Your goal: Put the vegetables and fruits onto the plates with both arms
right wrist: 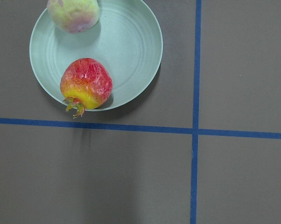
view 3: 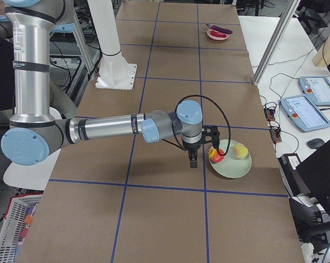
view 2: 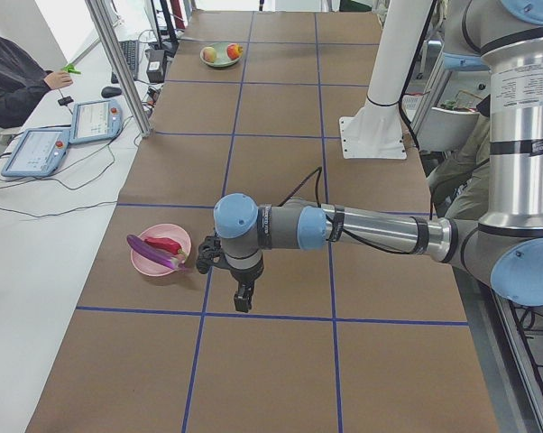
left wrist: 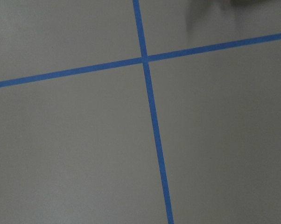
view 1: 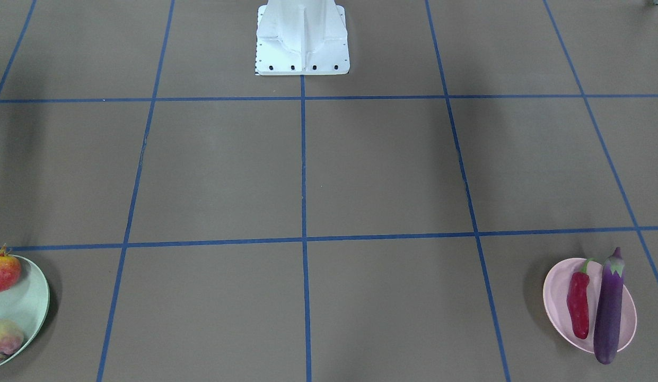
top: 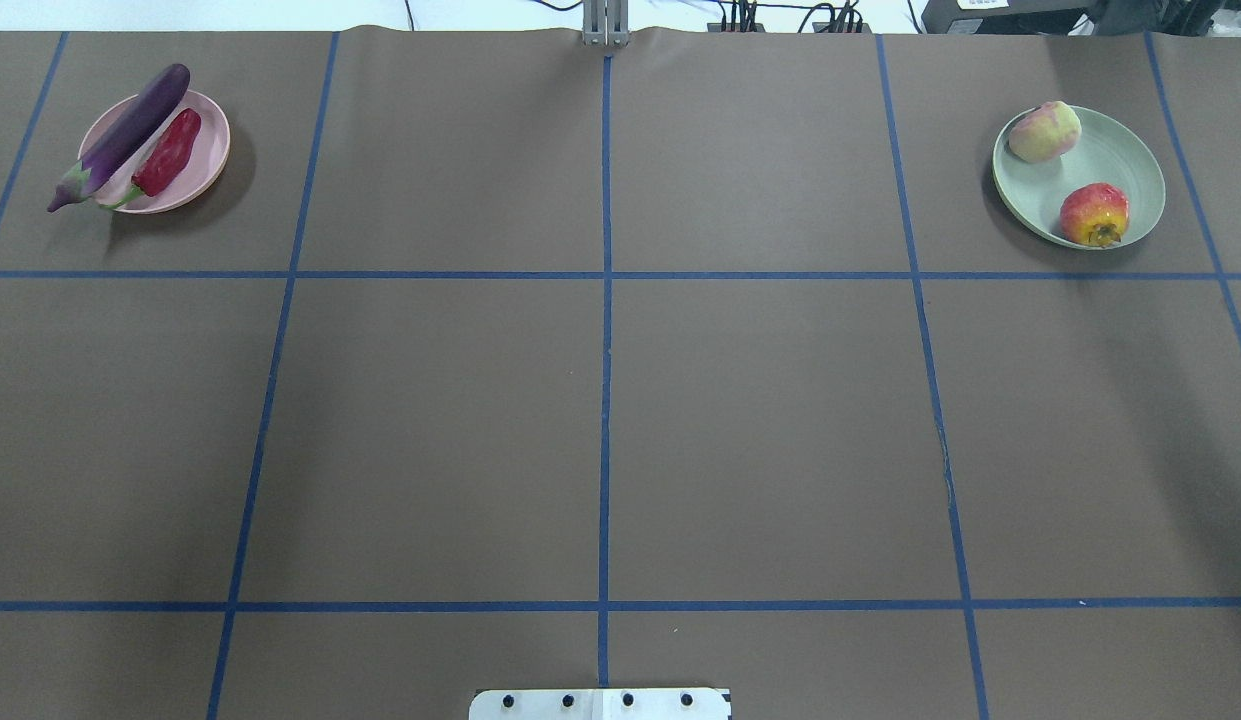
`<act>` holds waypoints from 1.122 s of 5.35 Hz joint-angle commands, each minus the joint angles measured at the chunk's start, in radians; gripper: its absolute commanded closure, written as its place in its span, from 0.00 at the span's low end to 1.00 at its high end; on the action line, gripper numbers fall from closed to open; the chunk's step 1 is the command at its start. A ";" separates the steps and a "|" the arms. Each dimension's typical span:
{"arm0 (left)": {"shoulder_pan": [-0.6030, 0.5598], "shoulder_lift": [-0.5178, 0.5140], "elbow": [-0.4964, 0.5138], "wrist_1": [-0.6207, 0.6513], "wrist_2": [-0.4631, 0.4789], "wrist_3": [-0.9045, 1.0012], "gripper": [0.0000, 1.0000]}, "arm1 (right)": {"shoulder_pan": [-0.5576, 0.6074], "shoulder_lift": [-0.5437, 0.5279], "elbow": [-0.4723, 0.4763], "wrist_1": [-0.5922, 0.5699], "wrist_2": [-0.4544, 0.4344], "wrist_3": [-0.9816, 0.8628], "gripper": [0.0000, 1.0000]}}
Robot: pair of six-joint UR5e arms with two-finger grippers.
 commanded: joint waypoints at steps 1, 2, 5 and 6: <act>-0.002 0.015 -0.003 -0.004 -0.003 0.002 0.00 | -0.001 -0.001 0.000 0.000 0.000 -0.002 0.00; -0.001 0.000 0.006 -0.004 -0.005 0.002 0.00 | -0.001 0.001 0.000 0.000 -0.005 -0.002 0.00; -0.006 0.012 -0.084 -0.001 -0.003 0.011 0.00 | -0.001 -0.004 0.007 0.000 -0.008 -0.005 0.00; -0.004 0.015 -0.087 -0.003 -0.003 0.010 0.00 | -0.001 -0.007 0.007 0.000 -0.008 -0.005 0.00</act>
